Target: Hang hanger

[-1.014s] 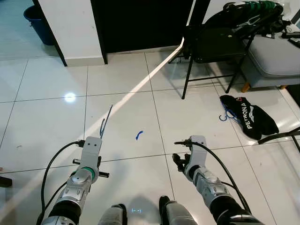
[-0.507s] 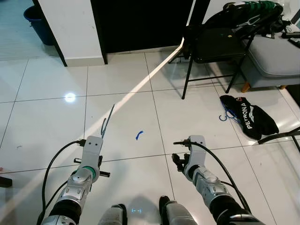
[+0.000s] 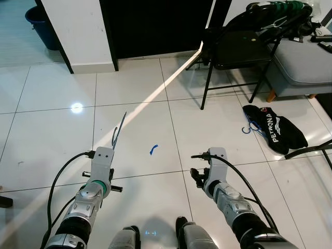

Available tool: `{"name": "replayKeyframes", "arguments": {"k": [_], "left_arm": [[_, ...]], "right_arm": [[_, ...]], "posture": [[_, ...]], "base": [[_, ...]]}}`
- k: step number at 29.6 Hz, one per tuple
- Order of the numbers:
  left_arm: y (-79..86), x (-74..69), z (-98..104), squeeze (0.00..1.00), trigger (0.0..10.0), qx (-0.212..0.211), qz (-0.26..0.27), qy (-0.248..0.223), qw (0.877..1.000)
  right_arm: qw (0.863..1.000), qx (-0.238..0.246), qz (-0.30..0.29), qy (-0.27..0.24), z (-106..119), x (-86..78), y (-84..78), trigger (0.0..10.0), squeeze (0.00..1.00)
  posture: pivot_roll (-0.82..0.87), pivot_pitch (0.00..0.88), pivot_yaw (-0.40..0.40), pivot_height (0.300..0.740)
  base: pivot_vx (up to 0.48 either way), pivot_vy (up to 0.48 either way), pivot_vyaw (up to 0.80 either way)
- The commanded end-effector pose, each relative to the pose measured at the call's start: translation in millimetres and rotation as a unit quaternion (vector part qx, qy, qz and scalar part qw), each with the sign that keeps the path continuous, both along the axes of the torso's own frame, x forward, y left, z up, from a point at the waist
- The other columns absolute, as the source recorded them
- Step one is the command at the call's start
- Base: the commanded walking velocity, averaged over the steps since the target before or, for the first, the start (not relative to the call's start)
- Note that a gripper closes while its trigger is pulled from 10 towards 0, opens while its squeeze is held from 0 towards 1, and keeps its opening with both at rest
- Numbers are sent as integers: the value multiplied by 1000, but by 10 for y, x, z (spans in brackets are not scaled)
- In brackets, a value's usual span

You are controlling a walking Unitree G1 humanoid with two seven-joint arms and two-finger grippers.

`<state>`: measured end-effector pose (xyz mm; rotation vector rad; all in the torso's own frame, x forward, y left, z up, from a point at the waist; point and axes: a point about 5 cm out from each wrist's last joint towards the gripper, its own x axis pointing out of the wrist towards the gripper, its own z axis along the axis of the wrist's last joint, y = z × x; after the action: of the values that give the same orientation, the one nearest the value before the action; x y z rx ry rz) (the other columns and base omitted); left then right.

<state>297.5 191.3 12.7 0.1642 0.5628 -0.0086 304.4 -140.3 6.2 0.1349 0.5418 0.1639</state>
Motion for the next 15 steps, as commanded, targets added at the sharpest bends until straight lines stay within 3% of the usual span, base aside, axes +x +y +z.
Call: {"name": "replayKeyframes", "arguments": {"k": [1,15], "left_arm": [[-1,-82,-101,0,10000,-4,3,23,1000],[-11,-85,-106,0,10000,-19,11,25,999]], "right_arm": [[1000,-5,-2,19,-70,-57,-24,10000,0],[1000,-5,0,20,-62,-50,-34,10000,0]], "posture": [[20,184,14,740],[13,210,8,740]], "base": [[0,0,0],[0,0,0]]}}
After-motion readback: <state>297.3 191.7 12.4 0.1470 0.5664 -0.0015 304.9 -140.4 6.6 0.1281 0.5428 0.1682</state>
